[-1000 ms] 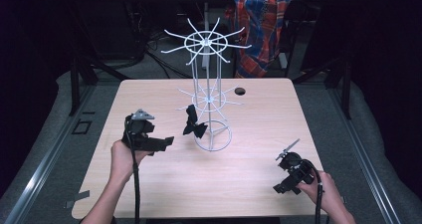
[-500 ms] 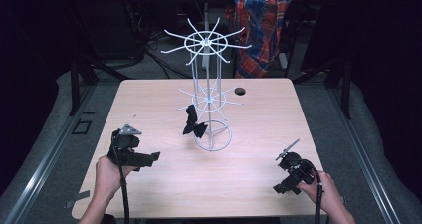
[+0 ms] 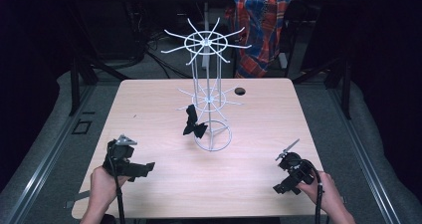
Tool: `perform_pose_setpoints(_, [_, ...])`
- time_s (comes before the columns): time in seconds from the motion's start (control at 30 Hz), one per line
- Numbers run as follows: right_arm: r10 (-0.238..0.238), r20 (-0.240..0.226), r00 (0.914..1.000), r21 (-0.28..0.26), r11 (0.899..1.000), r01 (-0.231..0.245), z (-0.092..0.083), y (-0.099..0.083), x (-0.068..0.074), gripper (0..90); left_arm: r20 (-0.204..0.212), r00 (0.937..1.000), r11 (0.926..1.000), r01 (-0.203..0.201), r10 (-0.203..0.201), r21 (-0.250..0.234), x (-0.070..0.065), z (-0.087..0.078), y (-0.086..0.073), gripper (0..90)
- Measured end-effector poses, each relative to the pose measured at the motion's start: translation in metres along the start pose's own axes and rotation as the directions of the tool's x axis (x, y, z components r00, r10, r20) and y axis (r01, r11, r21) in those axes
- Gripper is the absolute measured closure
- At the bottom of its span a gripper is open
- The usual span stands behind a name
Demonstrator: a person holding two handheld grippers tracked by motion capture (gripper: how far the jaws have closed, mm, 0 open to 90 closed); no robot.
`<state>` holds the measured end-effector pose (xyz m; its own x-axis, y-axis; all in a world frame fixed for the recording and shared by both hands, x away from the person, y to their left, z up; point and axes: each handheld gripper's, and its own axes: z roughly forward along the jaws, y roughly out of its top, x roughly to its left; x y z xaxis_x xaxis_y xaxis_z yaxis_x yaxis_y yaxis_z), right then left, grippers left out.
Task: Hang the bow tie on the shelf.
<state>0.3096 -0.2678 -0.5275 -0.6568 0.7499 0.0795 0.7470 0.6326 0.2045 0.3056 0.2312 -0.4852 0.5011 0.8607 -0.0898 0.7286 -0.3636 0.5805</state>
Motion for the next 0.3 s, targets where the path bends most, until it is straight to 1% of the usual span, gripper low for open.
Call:
perform_pose_setpoints(0.03, [0.000,-0.001,1.0000,-0.001,1.000,0.000,0.0000,0.0000,0.0001,14.0,0.008,1.0000,1.0000,-0.002,0.002,0.006,0.0012,0.0004,-0.0018,8.4])
perform_pose_setpoints(0.1, [-0.001,0.000,1.0000,-0.001,1.000,0.001,-0.0001,0.0001,0.0001,14.0,0.010,1.0000,0.9999,-0.001,0.001,0.015,0.0030,0.0014,-0.0051,8.3])
perform_pose_setpoints(0.2, [0.001,-0.003,1.0000,-0.004,1.000,-0.001,0.0002,0.0003,0.0007,14.0,0.007,0.9998,0.9998,0.018,-0.018,0.010,0.0067,0.0029,-0.0069,7.7])
perform_pose_setpoints(0.23, [0.006,-0.011,0.9999,-0.010,1.000,-0.006,0.0003,0.0003,0.0012,14.0,0.008,0.9996,0.9997,0.025,-0.025,0.007,0.0083,0.0030,-0.0071,7.4])
perform_pose_setpoints(0.3, [0.001,-0.006,1.0000,-0.005,1.000,-0.001,0.0000,0.0004,0.0008,14.0,0.013,0.9993,0.9994,0.035,-0.035,0.001,0.0107,0.0035,-0.0078,7.2])
